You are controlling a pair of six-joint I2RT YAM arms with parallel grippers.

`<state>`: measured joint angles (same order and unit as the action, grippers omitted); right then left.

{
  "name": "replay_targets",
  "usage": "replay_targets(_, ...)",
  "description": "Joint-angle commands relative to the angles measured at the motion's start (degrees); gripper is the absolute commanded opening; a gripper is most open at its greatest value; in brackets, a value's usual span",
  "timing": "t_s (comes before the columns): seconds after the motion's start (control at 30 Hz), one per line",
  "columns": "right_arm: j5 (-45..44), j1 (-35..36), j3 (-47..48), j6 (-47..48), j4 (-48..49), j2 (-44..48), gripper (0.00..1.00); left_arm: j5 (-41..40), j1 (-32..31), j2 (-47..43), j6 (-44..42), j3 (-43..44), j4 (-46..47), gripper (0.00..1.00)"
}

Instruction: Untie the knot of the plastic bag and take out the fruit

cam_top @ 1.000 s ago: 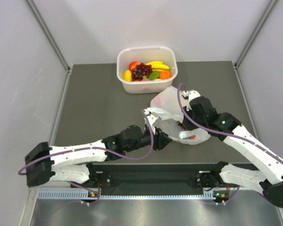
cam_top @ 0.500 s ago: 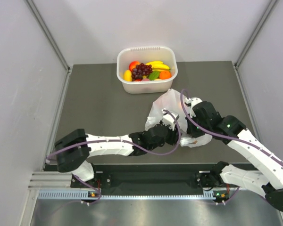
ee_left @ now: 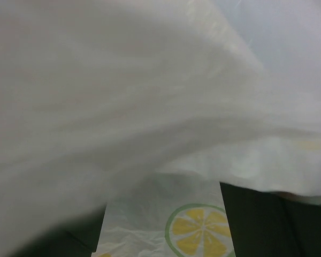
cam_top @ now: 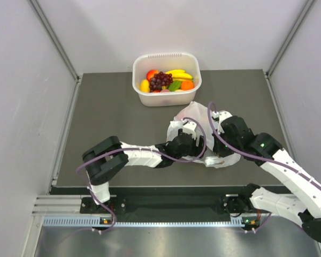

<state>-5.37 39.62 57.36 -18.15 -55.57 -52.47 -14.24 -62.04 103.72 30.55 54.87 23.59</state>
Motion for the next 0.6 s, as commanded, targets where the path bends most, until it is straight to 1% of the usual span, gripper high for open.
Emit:
replay_targets(0.0,-1.14,0.11,0.12,-0.66,0.64,1.75,0.04,-0.15,0.34,1.83,4.60,2.34,5.76,0.83)
replay_targets(0.07,-1.31,0.11,0.20,-0.83,0.90,2.02,0.08,-1.83,0.52,3.94,6.53,3.05,5.93,0.84)
replay_targets(0.13,-0.88,0.11,-0.14,-0.83,1.43,2.19,0.11,-4.21,0.69,5.43,8.20,3.49,7.16,0.89)
replay_targets(0.17,-0.87,0.11,-0.58,-0.75,1.60,2.37,0.14,-4.57,0.78,5.79,8.56,3.40,9.95,0.93)
replay_targets(0.2,-0.79,0.11,-0.85,-0.74,1.95,2.37,0.15,-4.66,0.87,6.40,8.83,2.96,11.98,0.99)
replay_targets(0.27,-0.70,0.11,-1.55,-0.74,2.31,2.63,0.18,-3.78,0.78,7.28,9.09,2.87,15.93,0.99)
replay_targets(0.4,0.18,0.11,-2.08,-0.83,3.54,2.63,0.18,-3.60,0.96,11.93,9.97,7.87,13.23,0.99)
replay_targets(0.57,1.32,0.11,-2.61,-0.48,5.03,2.55,0.17,-2.55,2.45,16.24,12.96,11.04,14.55,0.99)
